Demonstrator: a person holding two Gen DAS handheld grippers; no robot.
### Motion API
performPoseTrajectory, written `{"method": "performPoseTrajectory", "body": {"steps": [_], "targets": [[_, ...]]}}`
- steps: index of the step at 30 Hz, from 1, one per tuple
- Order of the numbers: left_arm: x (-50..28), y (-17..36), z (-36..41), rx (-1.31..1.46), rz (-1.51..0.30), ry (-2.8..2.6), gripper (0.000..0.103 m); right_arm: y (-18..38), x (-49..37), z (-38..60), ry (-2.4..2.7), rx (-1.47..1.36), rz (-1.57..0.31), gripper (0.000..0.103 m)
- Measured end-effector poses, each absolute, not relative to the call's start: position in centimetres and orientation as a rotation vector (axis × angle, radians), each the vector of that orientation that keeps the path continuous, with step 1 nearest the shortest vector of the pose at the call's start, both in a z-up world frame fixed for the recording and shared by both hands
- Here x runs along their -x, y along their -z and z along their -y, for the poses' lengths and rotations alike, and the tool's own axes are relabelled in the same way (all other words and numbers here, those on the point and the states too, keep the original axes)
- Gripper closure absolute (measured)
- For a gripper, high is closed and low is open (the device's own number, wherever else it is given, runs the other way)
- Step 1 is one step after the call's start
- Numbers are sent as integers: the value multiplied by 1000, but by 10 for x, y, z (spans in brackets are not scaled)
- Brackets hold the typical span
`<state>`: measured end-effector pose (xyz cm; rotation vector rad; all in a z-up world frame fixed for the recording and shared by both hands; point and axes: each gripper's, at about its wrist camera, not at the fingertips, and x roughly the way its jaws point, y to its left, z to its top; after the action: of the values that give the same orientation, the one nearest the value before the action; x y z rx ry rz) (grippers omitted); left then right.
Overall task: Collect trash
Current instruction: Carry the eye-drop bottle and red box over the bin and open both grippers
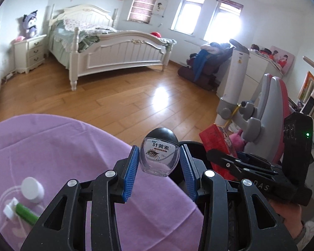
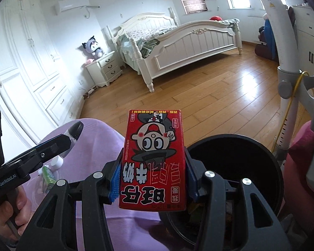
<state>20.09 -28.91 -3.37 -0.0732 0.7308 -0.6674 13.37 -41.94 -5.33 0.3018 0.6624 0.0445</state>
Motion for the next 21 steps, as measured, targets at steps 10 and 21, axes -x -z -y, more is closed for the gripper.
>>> {"method": "performPoseTrajectory", "body": {"steps": [10,21], "targets": [[-198,58,353,39,-787,747,62,81,-124,461,13,-354,-692,54],[-198,62,393,-2,-806,805,60,94,-115,489,140,-327,-698,50]]}}
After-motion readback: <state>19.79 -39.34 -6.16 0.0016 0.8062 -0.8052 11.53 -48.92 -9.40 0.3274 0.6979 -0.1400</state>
